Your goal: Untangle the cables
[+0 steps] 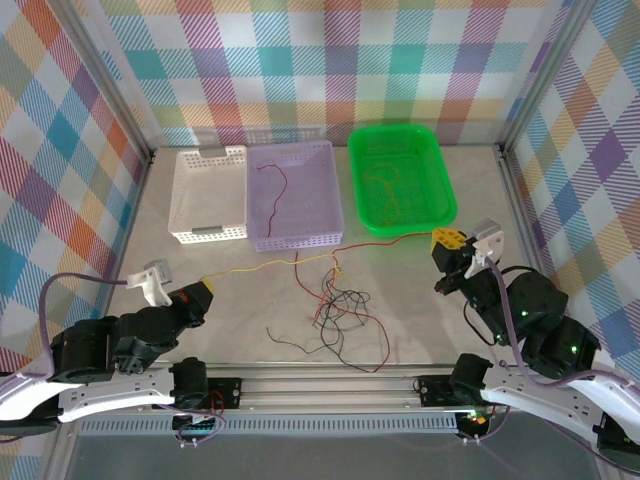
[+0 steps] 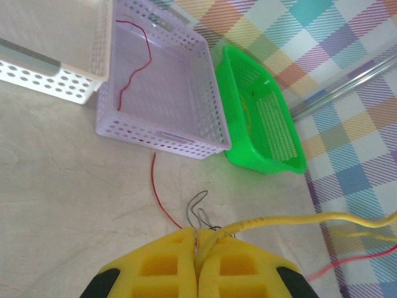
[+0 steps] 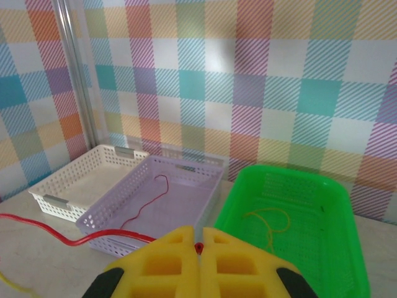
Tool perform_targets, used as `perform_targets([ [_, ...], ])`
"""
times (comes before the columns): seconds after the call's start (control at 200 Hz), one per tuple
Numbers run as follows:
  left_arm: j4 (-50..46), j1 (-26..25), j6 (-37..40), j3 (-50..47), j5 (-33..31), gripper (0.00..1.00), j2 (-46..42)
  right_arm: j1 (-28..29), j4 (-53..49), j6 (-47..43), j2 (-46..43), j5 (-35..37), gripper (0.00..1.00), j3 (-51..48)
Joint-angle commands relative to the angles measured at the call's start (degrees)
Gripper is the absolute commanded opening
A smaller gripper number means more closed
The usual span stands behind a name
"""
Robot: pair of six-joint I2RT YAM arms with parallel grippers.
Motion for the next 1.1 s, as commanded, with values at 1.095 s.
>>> perform_targets([
  [1.095,-10.4,0.4,15.2,12.1,-17.4,0.0,9.4,-0.8,-6.9,-7.2,9.6,5.2,0.0,16.7],
])
